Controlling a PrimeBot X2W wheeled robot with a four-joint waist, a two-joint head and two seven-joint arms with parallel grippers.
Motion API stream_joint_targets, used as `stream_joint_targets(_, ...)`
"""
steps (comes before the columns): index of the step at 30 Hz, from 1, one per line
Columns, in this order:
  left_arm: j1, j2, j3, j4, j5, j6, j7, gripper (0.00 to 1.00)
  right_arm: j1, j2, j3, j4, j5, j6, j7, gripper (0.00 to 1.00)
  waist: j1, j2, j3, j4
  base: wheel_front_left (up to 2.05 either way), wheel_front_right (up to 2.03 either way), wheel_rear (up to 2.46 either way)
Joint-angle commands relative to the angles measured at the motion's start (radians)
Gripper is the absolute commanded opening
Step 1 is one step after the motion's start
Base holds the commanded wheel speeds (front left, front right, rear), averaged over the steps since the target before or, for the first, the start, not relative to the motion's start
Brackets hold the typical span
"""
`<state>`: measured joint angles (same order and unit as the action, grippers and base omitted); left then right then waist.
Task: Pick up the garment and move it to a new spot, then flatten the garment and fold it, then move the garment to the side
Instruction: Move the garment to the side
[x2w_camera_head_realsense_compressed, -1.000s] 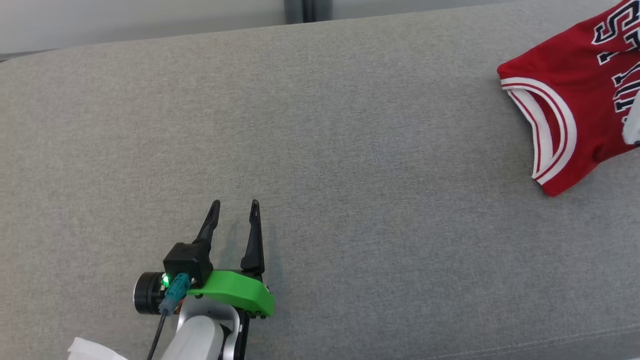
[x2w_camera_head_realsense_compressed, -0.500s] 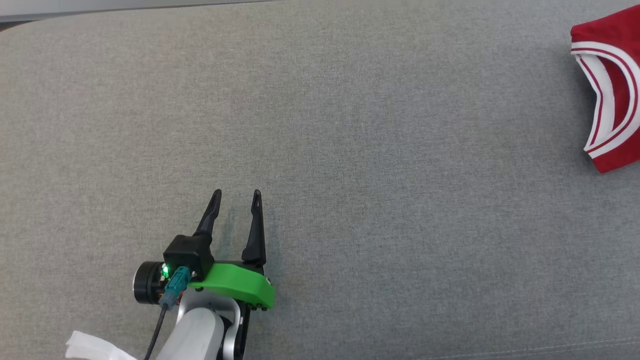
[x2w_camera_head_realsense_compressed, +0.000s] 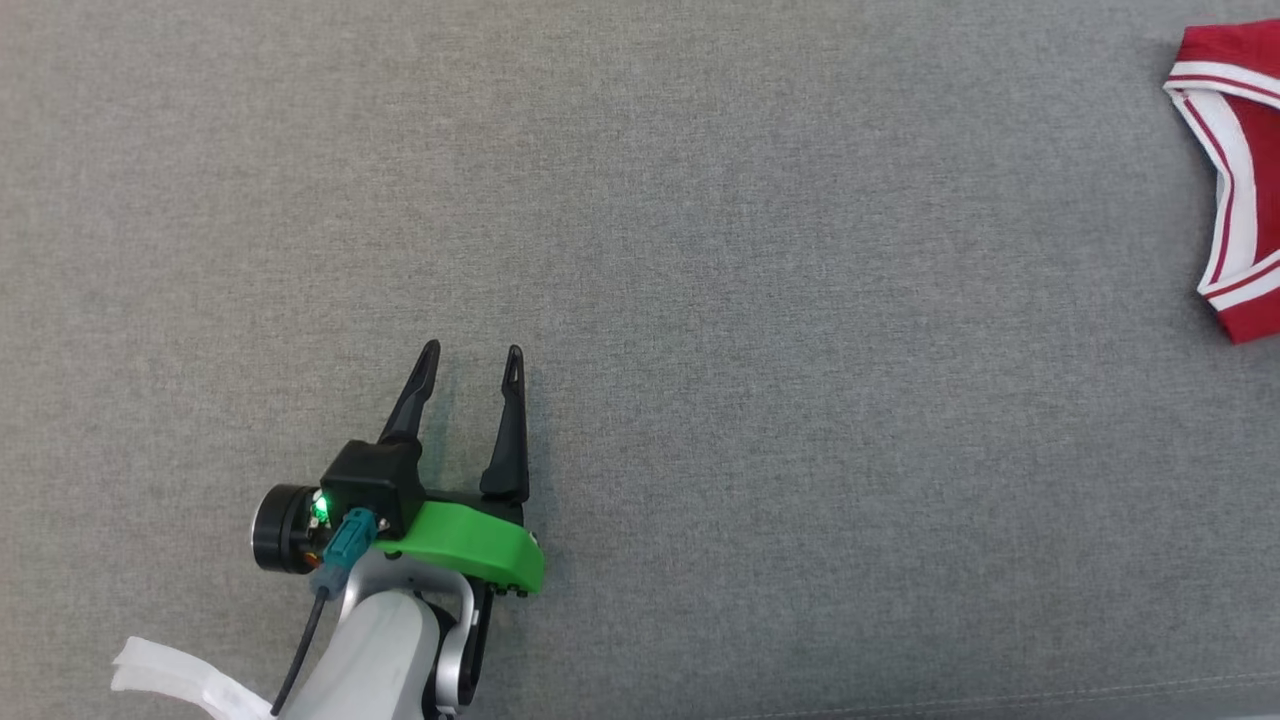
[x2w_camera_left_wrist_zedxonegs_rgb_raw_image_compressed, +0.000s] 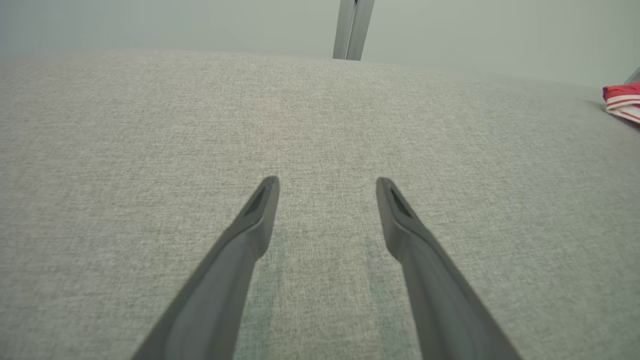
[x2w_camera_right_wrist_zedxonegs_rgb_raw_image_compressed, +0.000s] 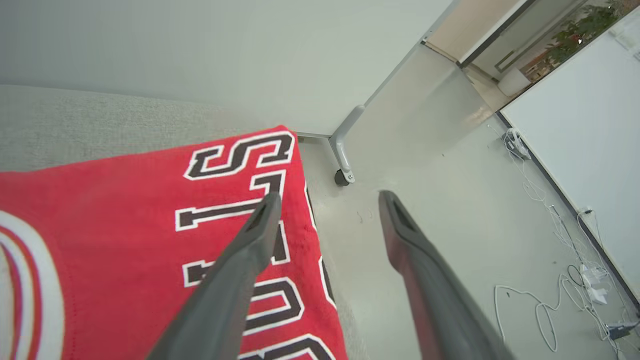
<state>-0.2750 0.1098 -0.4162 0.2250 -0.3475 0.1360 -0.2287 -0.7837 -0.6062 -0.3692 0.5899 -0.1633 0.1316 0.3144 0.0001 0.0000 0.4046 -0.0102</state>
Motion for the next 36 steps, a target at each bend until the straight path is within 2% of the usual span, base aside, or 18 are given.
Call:
stream_joint_targets(1,-0.016,0.01,0.002,-0.007,0.015,0.006,0.002,1.0,0.019,0.021,-0.033,-0.028,-0.049,-0.002,-0.031,1.0,-0.0001,0.0,0.012,0.0,0.0,0.0,0.0)
stream_joint_targets(4,-0.016,0.015,0.001,-0.016,0.015,0.01,0.007,1.0,0.041,0.084,-0.102,-0.072,-0.133,-0.002,-0.061,1.0,-0.0001,0.0,0.016,-0.002,0.0,0.0,0.0)
stream_joint_targets(8,-0.01,0.022,0.002,-0.021,0.014,0.018,0.014,1.0,0.058,0.146,-0.128,-0.108,-0.163,-0.002,-0.085,1.0,-0.0001,0.0,0.01,-0.011,0.0,0.0,0.0)
stream_joint_targets(17,-0.019,0.03,0.007,-0.016,-0.001,0.019,0.015,1.0,0.067,0.173,-0.062,-0.146,-0.089,-0.002,-0.155,1.0,-0.0001,0.0,-0.041,-0.025,0.0,0.0,0.0)
stream_joint_targets(24,-0.03,0.021,0.02,0.013,-0.022,0.014,-0.003,1.0,0.089,0.276,0.016,-0.27,-0.008,-0.002,-0.158,1.0,-0.0001,0.0,-0.114,-0.017,0.0,0.0,0.0)
stream_joint_targets(26,-0.037,0.018,0.029,0.028,-0.032,0.009,-0.01,1.0,0.057,0.267,0.059,-0.243,0.021,-0.002,-0.183,1.0,-0.0001,0.0,-0.134,-0.01,0.0,0.0,0.0)
stream_joint_targets(32,-0.05,0.009,0.072,0.083,-0.058,0.004,-0.03,1.0,0.062,0.301,0.182,-0.127,0.108,-0.002,-0.316,1.0,-0.0001,0.0,-0.209,0.003,0.0,0.0,0.0)
stream_joint_targets(36,-0.032,0.001,0.097,0.119,-0.071,-0.006,-0.036,1.0,0.102,0.349,0.235,-0.068,0.153,-0.002,-0.416,1.0,-0.0001,0.0,-0.263,0.013,0.0,0.0,0.0)
